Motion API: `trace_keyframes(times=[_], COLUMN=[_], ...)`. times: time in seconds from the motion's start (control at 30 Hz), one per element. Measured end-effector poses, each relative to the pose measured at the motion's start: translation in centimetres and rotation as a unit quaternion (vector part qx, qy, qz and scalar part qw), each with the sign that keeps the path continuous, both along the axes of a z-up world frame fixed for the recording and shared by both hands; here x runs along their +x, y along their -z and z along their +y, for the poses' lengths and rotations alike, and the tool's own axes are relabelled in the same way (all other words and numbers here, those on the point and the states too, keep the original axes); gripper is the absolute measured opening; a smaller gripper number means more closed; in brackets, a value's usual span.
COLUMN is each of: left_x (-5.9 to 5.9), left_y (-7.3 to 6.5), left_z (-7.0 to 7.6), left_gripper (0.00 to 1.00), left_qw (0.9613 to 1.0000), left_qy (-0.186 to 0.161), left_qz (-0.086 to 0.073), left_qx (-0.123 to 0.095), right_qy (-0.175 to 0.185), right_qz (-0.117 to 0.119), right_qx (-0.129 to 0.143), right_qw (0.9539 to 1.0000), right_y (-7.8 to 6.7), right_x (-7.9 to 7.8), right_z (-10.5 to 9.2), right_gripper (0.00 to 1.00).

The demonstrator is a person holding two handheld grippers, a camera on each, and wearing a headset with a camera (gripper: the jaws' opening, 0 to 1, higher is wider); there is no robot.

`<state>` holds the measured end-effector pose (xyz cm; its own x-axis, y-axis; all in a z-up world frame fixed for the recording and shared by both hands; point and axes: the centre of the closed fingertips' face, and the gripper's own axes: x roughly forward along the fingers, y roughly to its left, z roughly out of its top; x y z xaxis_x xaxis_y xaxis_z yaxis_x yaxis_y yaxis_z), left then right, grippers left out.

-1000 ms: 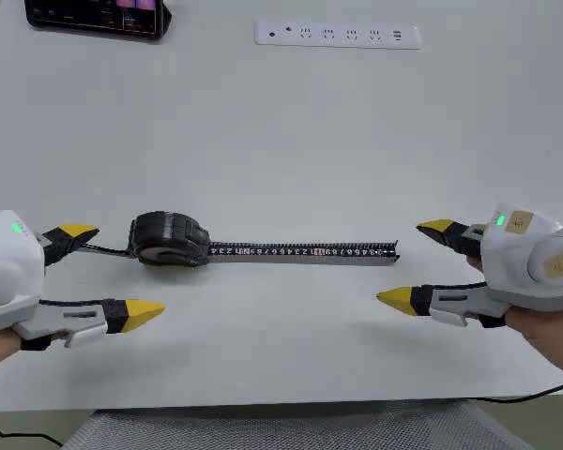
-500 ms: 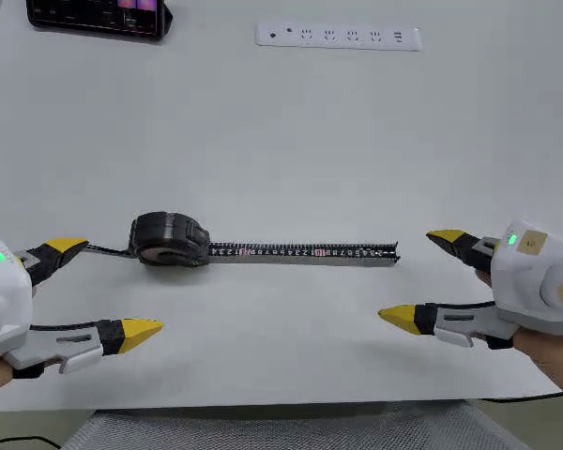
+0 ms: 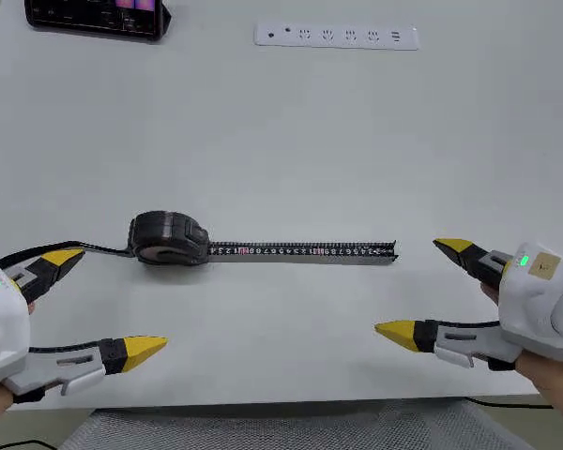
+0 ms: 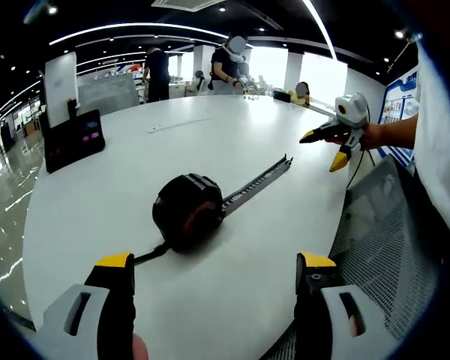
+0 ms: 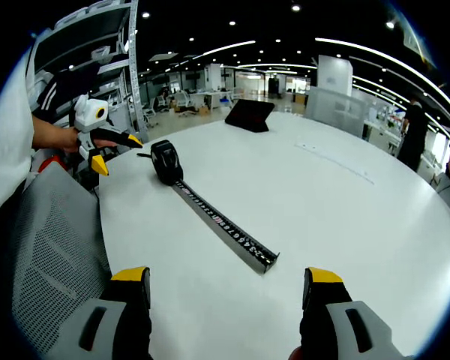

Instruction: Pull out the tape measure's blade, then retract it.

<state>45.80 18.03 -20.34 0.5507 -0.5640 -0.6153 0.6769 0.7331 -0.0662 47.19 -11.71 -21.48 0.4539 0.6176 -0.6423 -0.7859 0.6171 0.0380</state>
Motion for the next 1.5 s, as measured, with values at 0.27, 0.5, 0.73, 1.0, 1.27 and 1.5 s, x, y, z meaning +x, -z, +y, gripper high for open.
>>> trace_keyframes(times=[0.27, 0.5, 0.73, 1.0, 1.27, 1.5], left_x=[-0.8, -1.4, -1.5, -1.7, -1.9, -2.0], left_y=[0.2, 0.9, 0.9, 1.0, 1.2, 1.2], left_z=[-0.1, 0.0, -0.1, -0.1, 0.0, 0.0], left_gripper=[0.88, 0.9, 0.91, 0.91, 0.91, 0.91], left_qw=[1.0, 0.9999, 0.9998, 0.9997, 0.9996, 0.9996], left_qy=[-0.007, -0.008, -0.005, -0.006, -0.004, -0.004], left_qz=[0.002, 0.014, 0.018, 0.023, 0.027, 0.028], left_qx=[-0.007, -0.007, -0.009, -0.01, -0.008, -0.006], right_qy=[0.006, 0.001, 0.002, -0.003, -0.004, -0.007], right_qz=[0.001, 0.012, 0.015, 0.017, 0.019, 0.019], right_qx=[0.0, -0.008, -0.012, -0.015, -0.016, -0.015], right_qw=[1.0, 0.9999, 0.9998, 0.9997, 0.9997, 0.9997], right_y=[0.4, 1.0, 1.1, 1.3, 1.3, 1.4], right_x=[-0.7, -1.2, -1.3, -1.5, -1.8, -1.8], right_z=[-0.3, -0.6, -1.0, -0.8, -0.9, -0.7], right_gripper=[0.86, 0.88, 0.9, 0.91, 0.91, 0.92])
